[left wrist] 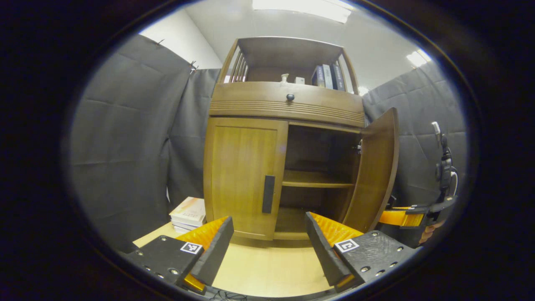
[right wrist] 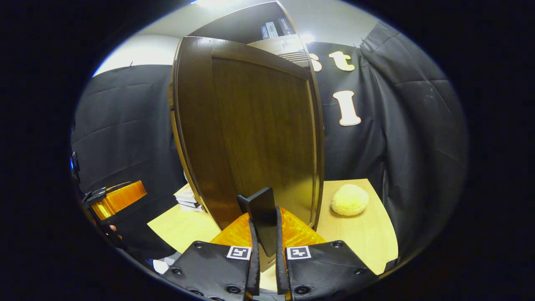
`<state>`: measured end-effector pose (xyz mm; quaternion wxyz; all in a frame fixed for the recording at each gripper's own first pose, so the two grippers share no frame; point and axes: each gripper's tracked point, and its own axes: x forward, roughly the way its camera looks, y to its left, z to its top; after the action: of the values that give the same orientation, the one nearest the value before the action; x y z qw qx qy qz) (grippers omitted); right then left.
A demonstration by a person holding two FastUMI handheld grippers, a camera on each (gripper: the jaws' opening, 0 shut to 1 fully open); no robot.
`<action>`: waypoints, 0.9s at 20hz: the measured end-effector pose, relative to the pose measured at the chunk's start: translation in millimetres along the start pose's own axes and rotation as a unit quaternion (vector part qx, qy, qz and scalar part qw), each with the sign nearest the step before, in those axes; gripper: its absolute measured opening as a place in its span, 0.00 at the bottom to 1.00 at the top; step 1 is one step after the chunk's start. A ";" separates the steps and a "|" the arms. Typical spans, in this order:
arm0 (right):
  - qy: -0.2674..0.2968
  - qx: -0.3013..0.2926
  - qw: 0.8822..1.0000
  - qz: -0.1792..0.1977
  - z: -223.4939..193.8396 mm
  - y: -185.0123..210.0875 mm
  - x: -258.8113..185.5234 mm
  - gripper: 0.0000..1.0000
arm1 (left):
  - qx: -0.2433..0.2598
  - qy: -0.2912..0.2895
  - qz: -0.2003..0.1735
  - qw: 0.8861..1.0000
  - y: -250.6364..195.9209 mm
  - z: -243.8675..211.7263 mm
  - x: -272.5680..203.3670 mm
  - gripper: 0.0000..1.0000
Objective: Open the right door of the double-door shoe cabinet with the right hand, and open the left door with the left hand.
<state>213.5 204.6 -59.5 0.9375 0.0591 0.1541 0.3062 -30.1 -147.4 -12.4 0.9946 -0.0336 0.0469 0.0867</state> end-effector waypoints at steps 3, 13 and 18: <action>-0.004 -0.007 1.000 0.017 -3.8 -2.7 -6.1 0.17 | -0.004 -0.003 -0.001 1.000 -21.2 -0.5 -14.6 1.00; -0.020 0.011 1.000 0.006 1.9 -24.7 -8.5 0.17 | 0.002 0.000 -0.008 1.000 -39.8 4.1 -29.6 1.00; -0.028 0.031 0.998 -0.044 4.6 -48.2 -8.3 0.13 | -0.001 -0.012 -0.017 1.000 -24.5 17.4 -31.0 1.00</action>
<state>235.4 160.8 -63.0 0.9517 0.0902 0.1395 0.2581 -54.8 -175.5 9.3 0.9963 -0.0345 0.0347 0.0701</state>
